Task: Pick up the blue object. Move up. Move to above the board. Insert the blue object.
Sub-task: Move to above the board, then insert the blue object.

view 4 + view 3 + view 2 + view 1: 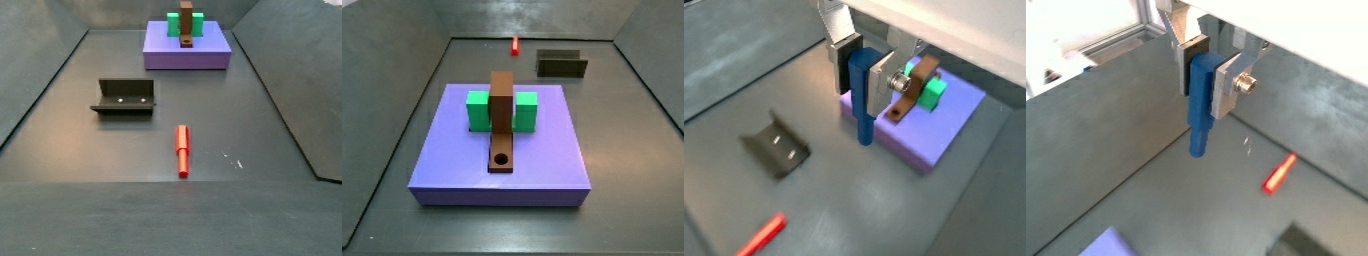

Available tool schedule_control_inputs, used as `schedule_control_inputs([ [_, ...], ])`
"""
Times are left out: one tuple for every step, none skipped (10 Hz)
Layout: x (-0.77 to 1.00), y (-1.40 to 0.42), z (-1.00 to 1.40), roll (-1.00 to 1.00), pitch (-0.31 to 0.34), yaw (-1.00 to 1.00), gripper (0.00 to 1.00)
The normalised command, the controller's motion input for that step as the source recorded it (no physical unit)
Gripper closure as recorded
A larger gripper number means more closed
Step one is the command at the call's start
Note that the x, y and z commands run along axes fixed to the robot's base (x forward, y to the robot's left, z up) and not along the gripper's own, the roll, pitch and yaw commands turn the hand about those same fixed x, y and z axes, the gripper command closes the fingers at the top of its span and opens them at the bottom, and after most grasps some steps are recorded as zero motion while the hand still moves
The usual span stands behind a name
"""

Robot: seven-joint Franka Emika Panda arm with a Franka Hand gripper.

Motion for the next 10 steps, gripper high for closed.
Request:
schedule_control_inputs([
  [0.33,-1.40,0.14,-0.01,0.100,0.01,1.00],
  [0.34,-1.40,0.15,0.00,0.132,0.01,1.00],
  [0.36,-1.40,0.15,0.01,0.153,0.01,1.00],
  [0.38,-1.40,0.16,0.00,0.162,0.01,1.00],
  [0.41,-1.40,0.16,0.00,0.157,0.01,1.00],
  [0.30,-0.95,0.12,0.02,0.145,0.01,1.00],
  [0.22,-0.58,0.08,0.02,0.135,0.01,1.00],
  [0.15,-0.34,0.06,0.03,0.108,0.01,1.00],
  [0.10,-0.22,0.04,0.04,0.081,0.01,1.00],
  [0.02,-0.22,-0.05,0.03,0.000,0.00,1.00],
])
